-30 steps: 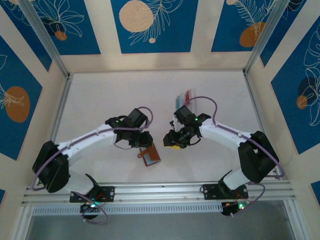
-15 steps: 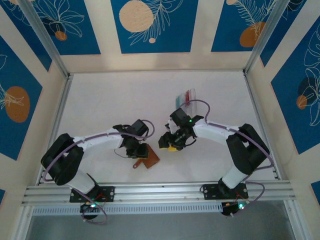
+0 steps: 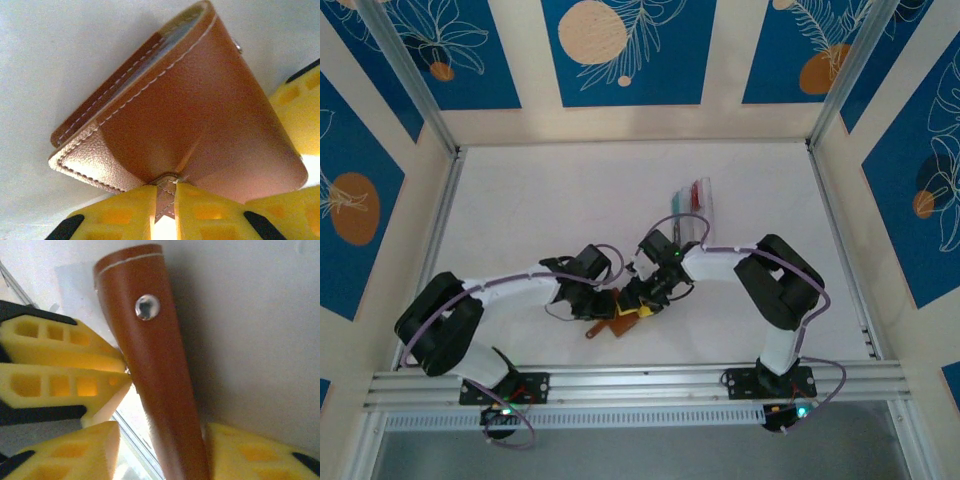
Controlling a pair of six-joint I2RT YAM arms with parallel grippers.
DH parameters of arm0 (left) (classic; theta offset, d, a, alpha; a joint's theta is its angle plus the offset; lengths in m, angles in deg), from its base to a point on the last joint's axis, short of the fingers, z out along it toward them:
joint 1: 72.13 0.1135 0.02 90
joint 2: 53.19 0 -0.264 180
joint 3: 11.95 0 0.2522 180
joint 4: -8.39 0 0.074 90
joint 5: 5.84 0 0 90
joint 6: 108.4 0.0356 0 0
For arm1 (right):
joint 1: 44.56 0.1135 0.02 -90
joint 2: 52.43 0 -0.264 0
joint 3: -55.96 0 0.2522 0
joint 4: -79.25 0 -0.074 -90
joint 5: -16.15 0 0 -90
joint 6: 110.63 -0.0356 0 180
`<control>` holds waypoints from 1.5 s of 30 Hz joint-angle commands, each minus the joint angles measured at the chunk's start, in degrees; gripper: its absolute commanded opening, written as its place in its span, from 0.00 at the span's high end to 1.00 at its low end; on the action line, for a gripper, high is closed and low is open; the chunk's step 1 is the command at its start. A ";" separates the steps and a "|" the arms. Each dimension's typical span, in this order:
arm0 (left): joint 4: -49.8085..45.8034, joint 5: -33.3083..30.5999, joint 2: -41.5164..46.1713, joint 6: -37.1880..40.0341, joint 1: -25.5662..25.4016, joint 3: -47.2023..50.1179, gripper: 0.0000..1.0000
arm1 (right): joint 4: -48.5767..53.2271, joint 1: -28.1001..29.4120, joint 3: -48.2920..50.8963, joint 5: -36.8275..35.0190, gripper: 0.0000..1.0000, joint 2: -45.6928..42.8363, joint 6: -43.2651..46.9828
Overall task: Put the credit cards into the card holder
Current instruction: Turn over the card holder at the center of the table.
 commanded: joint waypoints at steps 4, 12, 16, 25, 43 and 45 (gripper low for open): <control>-0.66 -1.40 -0.74 -1.06 1.12 3.60 0.84 | -4.70 0.80 1.27 5.07 0.91 0.08 -2.29; -3.51 0.20 11.40 -1.66 8.86 3.87 0.71 | 25.01 -0.91 -4.29 -32.18 1.00 -16.74 -0.46; -7.43 -2.15 14.50 -0.38 11.45 3.23 0.70 | 44.92 3.95 -12.07 -57.45 1.00 -17.24 -3.08; -6.28 -1.63 16.54 -2.60 12.33 5.34 0.70 | 64.81 16.55 -23.67 -77.47 1.00 2.11 -16.36; -5.42 -0.60 18.97 -2.41 14.13 7.28 0.69 | 77.46 14.46 -30.06 -86.38 1.00 -0.38 -21.40; -5.60 -0.60 19.13 -2.33 14.27 7.17 0.69 | 72.36 14.85 -29.31 -83.27 1.00 0.93 -17.69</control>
